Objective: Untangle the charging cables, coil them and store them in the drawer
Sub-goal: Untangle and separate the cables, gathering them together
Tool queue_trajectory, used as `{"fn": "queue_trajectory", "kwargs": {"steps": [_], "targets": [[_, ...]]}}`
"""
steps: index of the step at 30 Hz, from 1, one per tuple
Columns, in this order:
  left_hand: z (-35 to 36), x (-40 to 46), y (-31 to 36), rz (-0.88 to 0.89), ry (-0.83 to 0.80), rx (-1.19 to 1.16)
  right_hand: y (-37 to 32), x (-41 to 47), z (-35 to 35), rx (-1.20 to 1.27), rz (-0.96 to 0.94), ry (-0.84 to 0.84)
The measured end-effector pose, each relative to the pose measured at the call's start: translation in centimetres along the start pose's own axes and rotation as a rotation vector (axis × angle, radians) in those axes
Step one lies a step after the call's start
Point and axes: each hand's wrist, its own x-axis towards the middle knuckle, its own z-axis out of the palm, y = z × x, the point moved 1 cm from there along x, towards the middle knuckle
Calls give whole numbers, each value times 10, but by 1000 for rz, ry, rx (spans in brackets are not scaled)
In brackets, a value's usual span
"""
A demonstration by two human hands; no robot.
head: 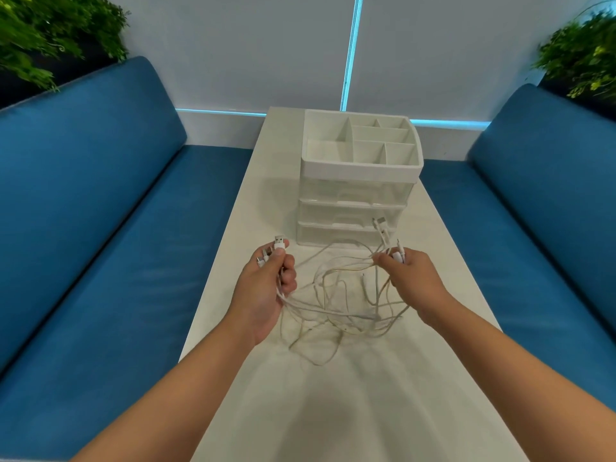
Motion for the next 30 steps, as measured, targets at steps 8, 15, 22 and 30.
{"fn": "queue_trajectory", "kwargs": {"steps": [8, 15, 22, 30], "targets": [[-2, 0, 4, -6, -33, 99, 4, -1, 1, -39, 6, 13], [16, -6, 1, 70, -56, 112, -11, -11, 10, -60, -213, -250], [33, -13, 1, 101, -88, 143, -14, -24, 20, -113, -325, -438], [38, -20, -11, 0, -123, -55, -13, -29, 31, -315, -340, -430]]}}
